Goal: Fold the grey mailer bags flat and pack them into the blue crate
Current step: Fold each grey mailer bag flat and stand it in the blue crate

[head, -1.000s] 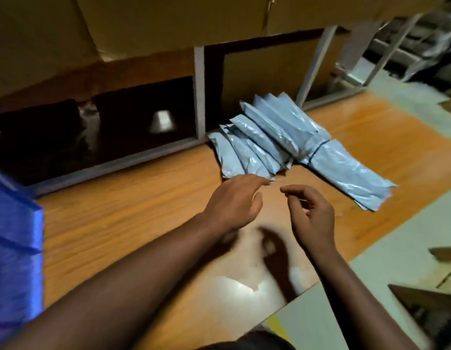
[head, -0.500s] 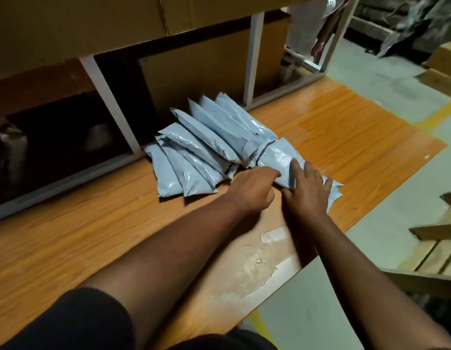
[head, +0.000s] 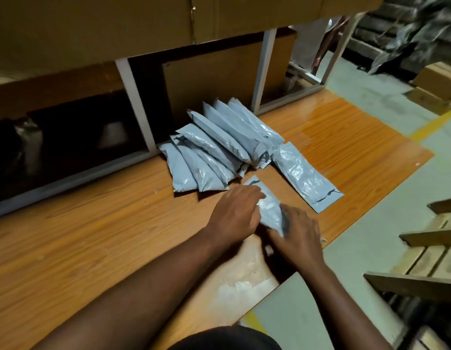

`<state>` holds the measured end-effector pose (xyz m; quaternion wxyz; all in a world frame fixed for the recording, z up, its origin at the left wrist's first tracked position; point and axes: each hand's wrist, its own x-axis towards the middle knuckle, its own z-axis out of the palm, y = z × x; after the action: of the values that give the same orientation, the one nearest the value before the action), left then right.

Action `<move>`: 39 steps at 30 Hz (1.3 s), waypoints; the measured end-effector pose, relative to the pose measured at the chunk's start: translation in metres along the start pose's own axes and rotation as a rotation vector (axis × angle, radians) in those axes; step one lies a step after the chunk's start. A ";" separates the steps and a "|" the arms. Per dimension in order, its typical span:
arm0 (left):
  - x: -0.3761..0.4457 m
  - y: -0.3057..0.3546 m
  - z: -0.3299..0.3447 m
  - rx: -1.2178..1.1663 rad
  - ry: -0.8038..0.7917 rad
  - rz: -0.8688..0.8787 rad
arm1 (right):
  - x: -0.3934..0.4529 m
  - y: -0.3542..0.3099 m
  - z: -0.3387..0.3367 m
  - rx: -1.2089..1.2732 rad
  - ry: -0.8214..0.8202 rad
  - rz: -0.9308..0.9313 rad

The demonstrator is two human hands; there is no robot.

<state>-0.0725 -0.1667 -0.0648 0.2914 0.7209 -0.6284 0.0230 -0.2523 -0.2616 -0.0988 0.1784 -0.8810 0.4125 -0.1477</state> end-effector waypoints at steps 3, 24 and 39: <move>-0.055 -0.019 -0.027 0.107 0.104 -0.029 | -0.029 -0.042 0.019 0.163 -0.100 -0.214; -0.273 -0.088 -0.110 0.314 -0.079 -0.896 | -0.045 -0.228 0.128 0.042 -0.619 -0.889; -0.252 -0.100 -0.087 0.355 -0.142 -0.928 | -0.040 -0.235 0.154 -0.147 -0.380 -0.764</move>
<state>-0.0040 0.1016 -0.1322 0.1003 0.9626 -0.2464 -0.0517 -0.0557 -0.0606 -0.1384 0.1204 -0.9923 0.0259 -0.0088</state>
